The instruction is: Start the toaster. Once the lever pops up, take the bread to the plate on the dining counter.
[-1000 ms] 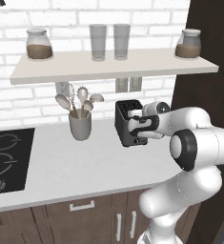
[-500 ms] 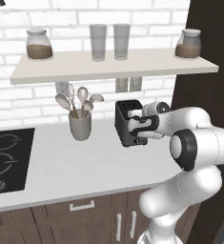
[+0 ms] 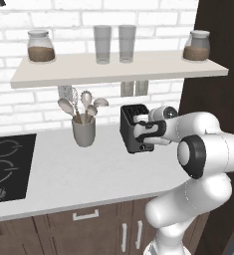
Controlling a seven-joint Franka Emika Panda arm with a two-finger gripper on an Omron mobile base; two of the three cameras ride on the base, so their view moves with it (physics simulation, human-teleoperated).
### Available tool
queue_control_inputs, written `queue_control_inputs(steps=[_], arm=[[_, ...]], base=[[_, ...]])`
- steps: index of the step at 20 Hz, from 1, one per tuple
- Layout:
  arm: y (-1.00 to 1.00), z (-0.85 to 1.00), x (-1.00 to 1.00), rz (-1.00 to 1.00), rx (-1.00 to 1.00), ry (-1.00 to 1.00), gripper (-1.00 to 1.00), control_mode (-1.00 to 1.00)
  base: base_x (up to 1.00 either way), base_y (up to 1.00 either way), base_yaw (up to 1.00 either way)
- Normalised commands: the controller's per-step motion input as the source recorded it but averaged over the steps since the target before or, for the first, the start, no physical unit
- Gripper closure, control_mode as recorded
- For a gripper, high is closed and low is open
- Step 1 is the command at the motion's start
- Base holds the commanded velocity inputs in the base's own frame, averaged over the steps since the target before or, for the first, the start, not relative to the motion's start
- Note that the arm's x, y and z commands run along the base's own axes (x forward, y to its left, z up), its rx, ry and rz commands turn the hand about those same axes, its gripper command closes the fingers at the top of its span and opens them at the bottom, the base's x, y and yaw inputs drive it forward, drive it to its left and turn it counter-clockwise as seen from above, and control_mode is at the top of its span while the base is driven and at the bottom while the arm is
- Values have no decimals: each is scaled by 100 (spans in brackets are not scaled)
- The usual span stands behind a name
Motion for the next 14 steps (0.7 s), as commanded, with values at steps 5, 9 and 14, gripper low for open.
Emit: queue_control_inputs(steps=[5,9,14], arm=[[0,0,0,0,0,0,-100,-100],[0,0,0,0,0,0,-100,-100],[0,0,0,0,0,0,-100,-100]], base=[[0,0,0],[0,0,0],[0,0,0]])
